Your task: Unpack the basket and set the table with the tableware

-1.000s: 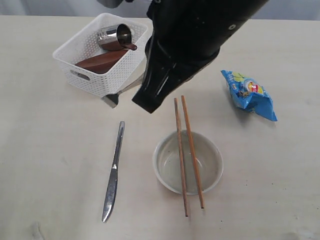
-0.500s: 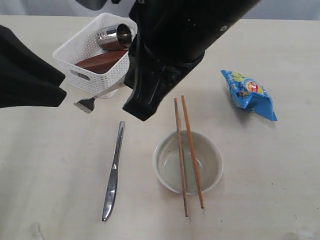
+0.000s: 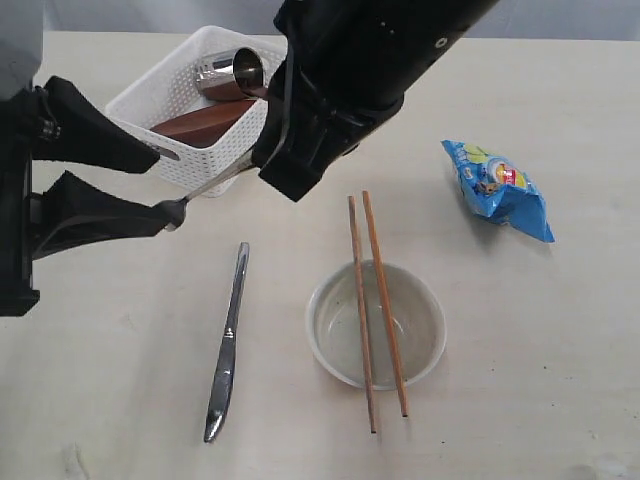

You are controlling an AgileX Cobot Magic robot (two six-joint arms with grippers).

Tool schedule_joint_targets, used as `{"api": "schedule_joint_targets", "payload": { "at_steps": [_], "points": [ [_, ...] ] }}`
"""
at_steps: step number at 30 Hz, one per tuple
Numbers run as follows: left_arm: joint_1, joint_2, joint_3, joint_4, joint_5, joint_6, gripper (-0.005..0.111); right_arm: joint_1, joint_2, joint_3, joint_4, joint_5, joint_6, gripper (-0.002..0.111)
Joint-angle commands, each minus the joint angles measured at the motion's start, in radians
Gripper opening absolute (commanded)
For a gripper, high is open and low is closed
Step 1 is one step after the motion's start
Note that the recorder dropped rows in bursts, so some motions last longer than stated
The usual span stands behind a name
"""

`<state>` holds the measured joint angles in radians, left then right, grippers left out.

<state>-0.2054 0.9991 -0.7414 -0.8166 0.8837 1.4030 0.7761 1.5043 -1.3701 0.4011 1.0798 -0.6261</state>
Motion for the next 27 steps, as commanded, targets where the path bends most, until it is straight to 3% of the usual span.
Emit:
{"api": "schedule_joint_targets", "payload": {
  "at_steps": [1, 4, 10, 18, 27],
  "points": [
    [-0.008, 0.002, 0.006, -0.042, -0.073, 0.059, 0.049, -0.006, -0.004, 0.0, 0.055, 0.009, -0.04, -0.001],
    [-0.01, 0.006, 0.006, -0.108, -0.066, 0.139, 0.049, -0.006, -0.004, 0.0, 0.081, 0.004, -0.045, -0.001],
    [-0.015, 0.044, 0.014, -0.135, -0.032, 0.129, 0.049, -0.006, -0.004, 0.0, 0.081, 0.004, -0.047, -0.001],
    [-0.109, 0.147, 0.014, -0.139, -0.081, 0.13, 0.049, -0.006, -0.004, 0.0, 0.081, 0.004, -0.047, -0.001],
    [-0.108, 0.169, 0.014, -0.14, -0.103, 0.128, 0.048, -0.006, -0.004, 0.0, 0.081, 0.008, -0.047, -0.001]
  ]
}}
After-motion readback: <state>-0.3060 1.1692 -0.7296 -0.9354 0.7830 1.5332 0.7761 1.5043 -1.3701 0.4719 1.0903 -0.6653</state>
